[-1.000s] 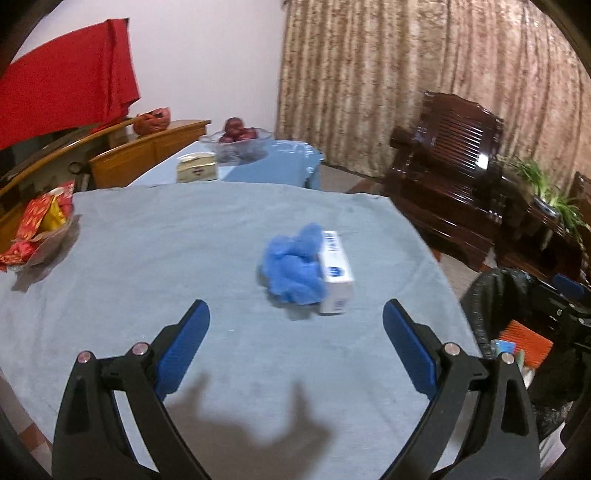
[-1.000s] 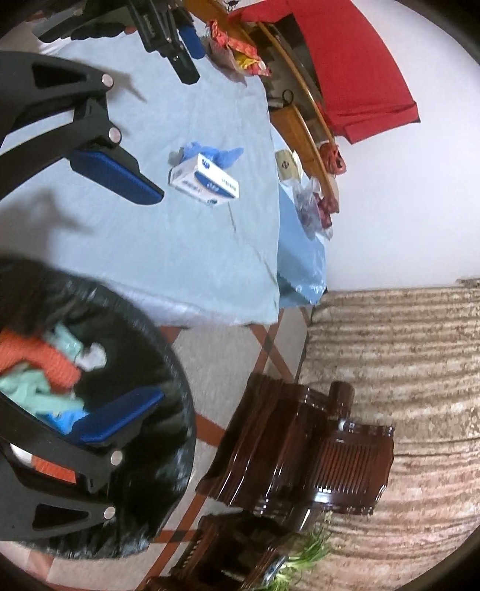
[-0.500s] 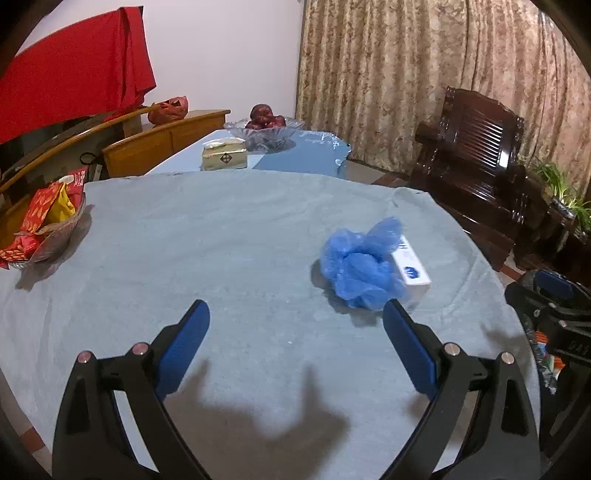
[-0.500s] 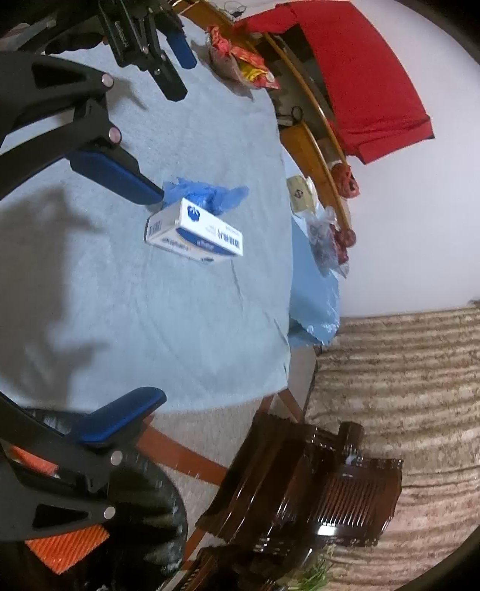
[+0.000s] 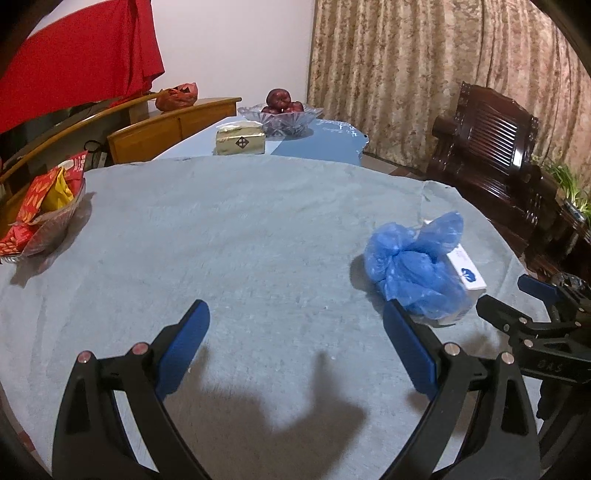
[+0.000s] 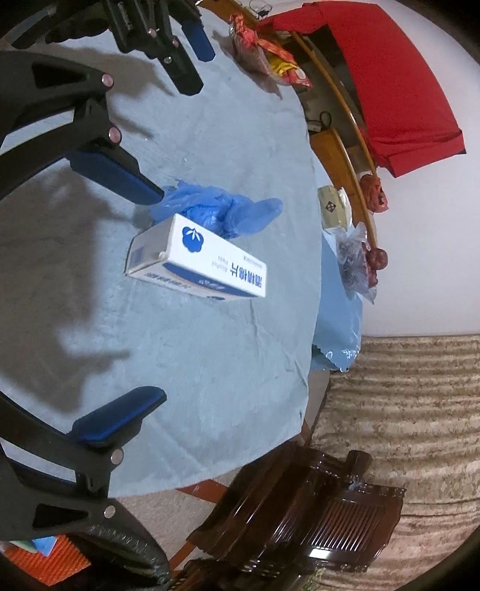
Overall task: Collect trash
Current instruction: 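Grasp the white box with the right gripper while the left gripper grasps the blue plastic bags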
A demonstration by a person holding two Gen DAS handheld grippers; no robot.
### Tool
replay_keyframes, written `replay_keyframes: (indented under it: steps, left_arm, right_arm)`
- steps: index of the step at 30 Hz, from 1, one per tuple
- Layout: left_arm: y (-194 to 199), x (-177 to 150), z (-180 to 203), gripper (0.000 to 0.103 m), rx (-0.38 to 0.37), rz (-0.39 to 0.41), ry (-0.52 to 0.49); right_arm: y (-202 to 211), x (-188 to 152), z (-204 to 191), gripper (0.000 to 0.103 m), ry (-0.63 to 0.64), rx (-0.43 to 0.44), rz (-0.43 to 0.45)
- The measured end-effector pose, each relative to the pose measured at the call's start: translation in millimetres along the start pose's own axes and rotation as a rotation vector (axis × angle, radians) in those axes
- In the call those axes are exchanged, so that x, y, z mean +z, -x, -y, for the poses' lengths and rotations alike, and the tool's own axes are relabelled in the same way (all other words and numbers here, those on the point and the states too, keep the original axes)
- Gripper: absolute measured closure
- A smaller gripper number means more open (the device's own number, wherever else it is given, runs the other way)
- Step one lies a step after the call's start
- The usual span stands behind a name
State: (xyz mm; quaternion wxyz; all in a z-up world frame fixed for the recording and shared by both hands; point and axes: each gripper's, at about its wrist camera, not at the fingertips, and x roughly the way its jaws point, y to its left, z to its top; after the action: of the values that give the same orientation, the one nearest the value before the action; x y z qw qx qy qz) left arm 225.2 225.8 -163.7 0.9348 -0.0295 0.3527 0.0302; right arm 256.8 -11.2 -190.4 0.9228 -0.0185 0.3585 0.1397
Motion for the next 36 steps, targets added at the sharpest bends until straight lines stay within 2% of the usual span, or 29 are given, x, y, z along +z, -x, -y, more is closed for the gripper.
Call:
replay_keyframes:
  steps: [8, 15, 19, 23, 33, 36]
  left_arm:
    - [-10, -4, -5, 0.011, 0.0, -0.017, 0.019]
    - [-14, -6, -3, 0.011, -0.009, -0.027, 0.024]
    - [-12, -7, -3, 0.011, -0.013, -0.026, 0.026]
    - [-12, -7, -3, 0.011, -0.014, -0.027, 0.031]
    - [-13, -9, 1, 0.011, -0.02, -0.037, 0.034]
    - [-14, -8, 4, 0.011, -0.024, -0.04, 0.037]
  right_arm:
    - [-17, 5, -1, 0.017, 0.0, 0.006, -0.019]
    - [-20, 5, 8, 0.04, -0.02, 0.039, -0.048]
    - [-14, 3, 4, 0.041, -0.016, 0.063, -0.05]
    - [-7, -1, 7, 0.041, -0.01, 0.054, -0.05]
    - [-18, 4, 14, 0.041, -0.004, 0.031, -0.056]
    - [-25, 4, 12, 0.046, 0.008, 0.041, -0.064]
